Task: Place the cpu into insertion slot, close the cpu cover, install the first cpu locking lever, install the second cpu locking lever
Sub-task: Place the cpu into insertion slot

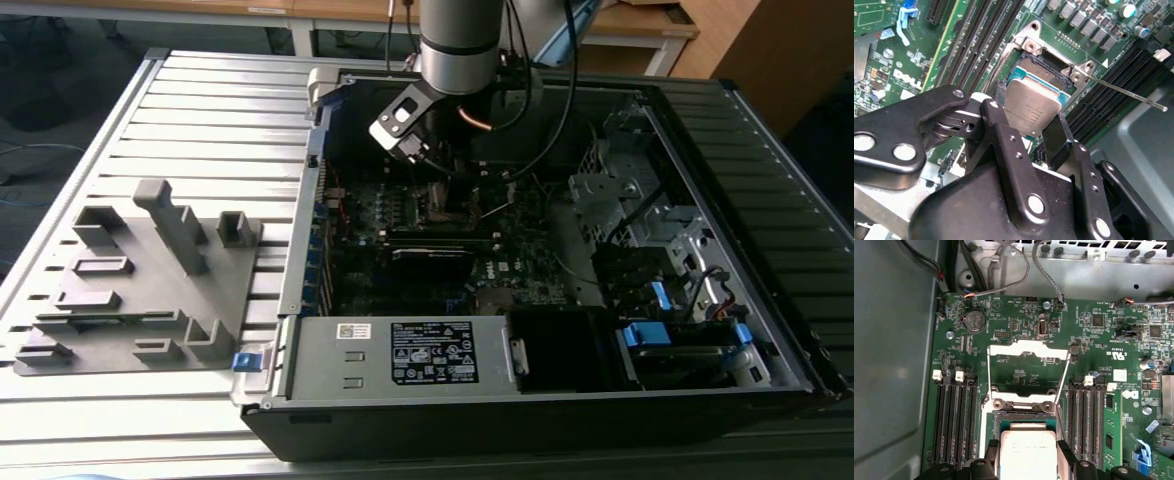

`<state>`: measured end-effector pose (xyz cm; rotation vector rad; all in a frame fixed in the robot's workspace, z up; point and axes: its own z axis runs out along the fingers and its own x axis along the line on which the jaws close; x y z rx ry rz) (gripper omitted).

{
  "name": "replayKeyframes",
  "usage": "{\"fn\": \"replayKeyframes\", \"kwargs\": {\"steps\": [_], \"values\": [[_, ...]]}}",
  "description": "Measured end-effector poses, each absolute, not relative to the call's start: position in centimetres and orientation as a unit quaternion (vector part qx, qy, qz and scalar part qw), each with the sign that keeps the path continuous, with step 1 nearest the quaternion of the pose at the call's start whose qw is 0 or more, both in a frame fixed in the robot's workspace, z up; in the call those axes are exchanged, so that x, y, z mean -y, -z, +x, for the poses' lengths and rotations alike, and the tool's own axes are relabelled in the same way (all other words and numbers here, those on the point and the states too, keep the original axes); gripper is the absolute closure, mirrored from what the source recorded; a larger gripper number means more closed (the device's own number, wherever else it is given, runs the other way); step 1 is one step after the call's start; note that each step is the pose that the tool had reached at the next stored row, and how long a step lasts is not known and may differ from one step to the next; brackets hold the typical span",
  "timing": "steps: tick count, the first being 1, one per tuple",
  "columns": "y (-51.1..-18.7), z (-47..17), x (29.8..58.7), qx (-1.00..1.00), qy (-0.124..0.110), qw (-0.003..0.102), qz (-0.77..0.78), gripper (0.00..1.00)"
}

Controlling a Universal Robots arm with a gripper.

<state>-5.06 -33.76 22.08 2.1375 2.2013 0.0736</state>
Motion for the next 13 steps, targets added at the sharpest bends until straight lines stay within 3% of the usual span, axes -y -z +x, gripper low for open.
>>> {"fn": "replayKeyframes", "kwargs": {"steps": [13], "values": [[-21.14, -5.05, 33.36, -0.717, -0.027, 0.033, 0.696, 0.46]]}}
